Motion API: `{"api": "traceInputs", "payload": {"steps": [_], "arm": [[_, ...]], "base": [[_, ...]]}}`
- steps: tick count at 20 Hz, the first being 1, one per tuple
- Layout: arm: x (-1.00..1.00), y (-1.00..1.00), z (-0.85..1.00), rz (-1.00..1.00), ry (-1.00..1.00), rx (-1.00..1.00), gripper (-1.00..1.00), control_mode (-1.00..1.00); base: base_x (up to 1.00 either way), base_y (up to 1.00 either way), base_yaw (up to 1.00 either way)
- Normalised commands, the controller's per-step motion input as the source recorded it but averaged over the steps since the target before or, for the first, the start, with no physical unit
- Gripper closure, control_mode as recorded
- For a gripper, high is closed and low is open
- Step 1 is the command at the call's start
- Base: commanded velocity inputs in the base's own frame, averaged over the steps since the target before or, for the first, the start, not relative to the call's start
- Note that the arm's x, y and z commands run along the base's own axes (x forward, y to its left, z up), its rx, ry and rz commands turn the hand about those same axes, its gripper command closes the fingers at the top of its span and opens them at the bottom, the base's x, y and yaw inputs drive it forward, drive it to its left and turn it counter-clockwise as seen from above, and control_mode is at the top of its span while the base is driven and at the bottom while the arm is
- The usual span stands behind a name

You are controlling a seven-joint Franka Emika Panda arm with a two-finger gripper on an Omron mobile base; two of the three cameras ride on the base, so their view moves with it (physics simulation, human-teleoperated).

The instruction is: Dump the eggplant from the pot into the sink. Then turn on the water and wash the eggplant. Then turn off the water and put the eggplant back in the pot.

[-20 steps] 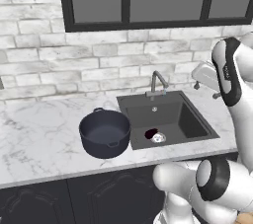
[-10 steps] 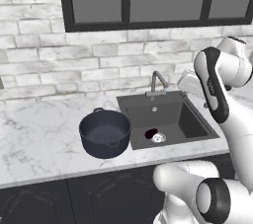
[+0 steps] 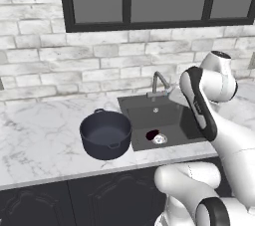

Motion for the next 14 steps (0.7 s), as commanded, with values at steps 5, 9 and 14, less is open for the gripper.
{"api": "traceInputs", "payload": {"steps": [5, 9, 14], "arm": [[0.46, 0.12, -0.34, -0.1, 0.0, -0.06, -1.0, -1.0], [0.33, 0.2, -0.26, -0.11, 0.0, -0.05, -1.0, -1.0], [0.4, 0.09, -0.31, -0.12, 0.0, -0.04, -1.0, -1.0]], "base": [[0.0, 0.0, 0.0], [0.0, 0.0, 0.0], [0.0, 0.0, 0.0]]}}
